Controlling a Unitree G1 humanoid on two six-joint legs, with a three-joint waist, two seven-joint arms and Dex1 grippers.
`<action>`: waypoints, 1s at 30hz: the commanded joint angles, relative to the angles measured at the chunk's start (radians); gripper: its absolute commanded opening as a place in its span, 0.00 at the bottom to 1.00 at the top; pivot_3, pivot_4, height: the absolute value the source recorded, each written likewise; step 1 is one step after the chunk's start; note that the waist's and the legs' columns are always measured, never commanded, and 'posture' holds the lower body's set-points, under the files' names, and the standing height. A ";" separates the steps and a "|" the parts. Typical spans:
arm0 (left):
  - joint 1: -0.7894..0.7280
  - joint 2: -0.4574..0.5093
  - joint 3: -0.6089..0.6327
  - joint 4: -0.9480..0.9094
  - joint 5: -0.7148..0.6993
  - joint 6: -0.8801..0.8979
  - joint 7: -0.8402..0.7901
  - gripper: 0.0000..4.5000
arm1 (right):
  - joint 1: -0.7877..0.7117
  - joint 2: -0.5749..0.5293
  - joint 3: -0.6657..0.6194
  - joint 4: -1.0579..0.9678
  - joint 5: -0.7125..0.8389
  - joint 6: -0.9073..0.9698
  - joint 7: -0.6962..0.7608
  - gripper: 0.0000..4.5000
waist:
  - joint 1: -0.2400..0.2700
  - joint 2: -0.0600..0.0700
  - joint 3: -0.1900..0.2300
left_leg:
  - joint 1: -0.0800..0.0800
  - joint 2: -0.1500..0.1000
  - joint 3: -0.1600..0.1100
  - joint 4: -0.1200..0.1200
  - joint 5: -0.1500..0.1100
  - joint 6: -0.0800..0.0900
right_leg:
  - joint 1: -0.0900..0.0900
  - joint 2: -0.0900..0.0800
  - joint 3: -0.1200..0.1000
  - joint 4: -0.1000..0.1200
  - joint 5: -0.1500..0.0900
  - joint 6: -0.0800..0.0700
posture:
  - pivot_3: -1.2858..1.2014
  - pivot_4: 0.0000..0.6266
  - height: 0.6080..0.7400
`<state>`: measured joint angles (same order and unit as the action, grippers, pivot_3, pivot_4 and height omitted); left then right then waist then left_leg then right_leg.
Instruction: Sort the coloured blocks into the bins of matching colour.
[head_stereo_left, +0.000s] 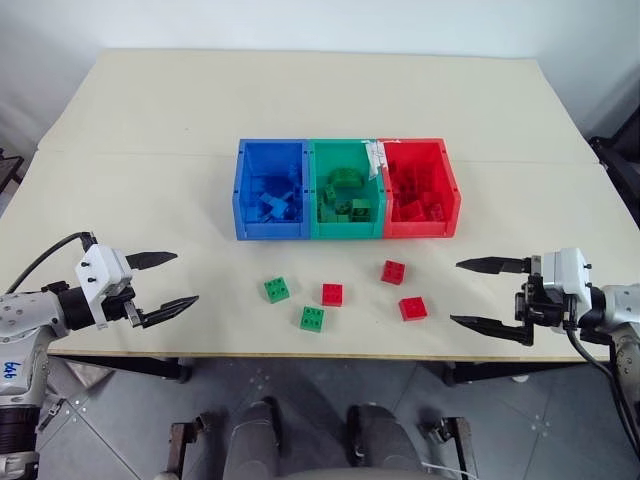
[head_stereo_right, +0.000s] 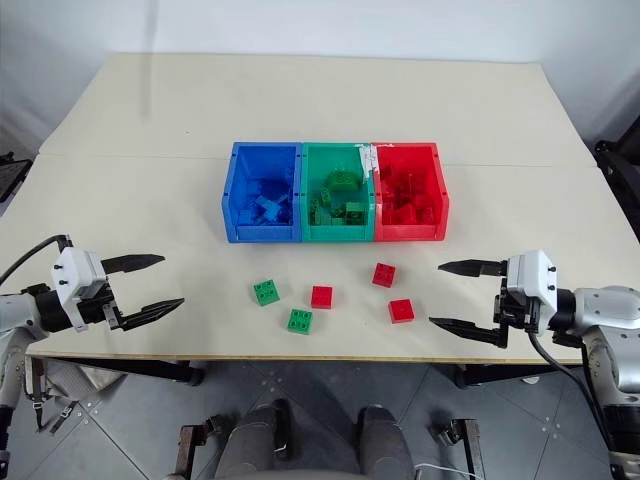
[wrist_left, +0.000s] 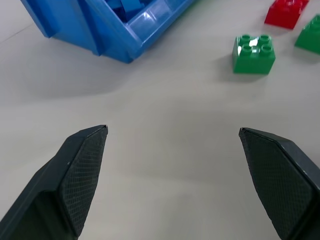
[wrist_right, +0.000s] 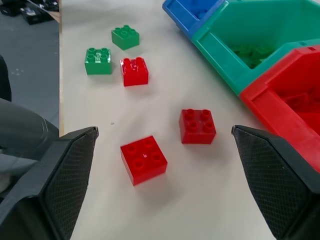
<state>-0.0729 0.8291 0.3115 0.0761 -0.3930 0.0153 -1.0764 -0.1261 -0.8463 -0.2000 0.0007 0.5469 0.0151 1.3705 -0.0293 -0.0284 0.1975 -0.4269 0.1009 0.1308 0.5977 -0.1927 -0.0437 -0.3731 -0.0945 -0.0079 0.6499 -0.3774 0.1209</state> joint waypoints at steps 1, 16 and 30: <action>0.013 0.000 0.004 -0.056 -0.017 0.018 0.005 0.99 | -0.006 0.007 -0.013 -0.019 0.004 -0.014 0.005 1.00 | 0.000 0.000 0.000 | 0.000 0.000 0.000 0.000 0.000 0.000 | 0.000 0.000 0.000 0.000 0.000 0.000 | 0.52 0.24 1.00; -0.218 -0.169 -0.333 -0.250 0.006 0.071 -0.039 0.99 | 0.232 -0.122 -0.261 0.192 -0.062 -0.191 0.086 1.00 | 0.022 0.000 0.000 | 0.004 0.000 0.000 0.014 -0.004 0.000 | 0.011 0.001 0.001 -0.001 0.000 0.001 | 0.52 0.24 1.00; -0.173 -0.152 -0.290 -0.267 -0.079 0.135 -0.082 0.99 | -0.082 -0.046 0.117 0.156 -0.161 0.026 0.067 1.00 | -0.011 0.001 0.000 | 0.006 0.002 -0.001 0.015 -0.004 -0.002 | 0.014 0.003 0.002 -0.002 0.001 0.002 | 0.52 0.24 1.00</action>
<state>-0.2570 0.6628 -0.0212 -0.1579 -0.4291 0.1418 -1.1514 -0.1754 -0.9006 -0.1161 0.1632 0.4034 0.0043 1.4418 -0.0406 -0.0272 0.1974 -0.4213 0.1031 0.1295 0.6127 -0.1972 -0.0459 -0.3598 -0.0917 -0.0063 0.6477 -0.3765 0.1229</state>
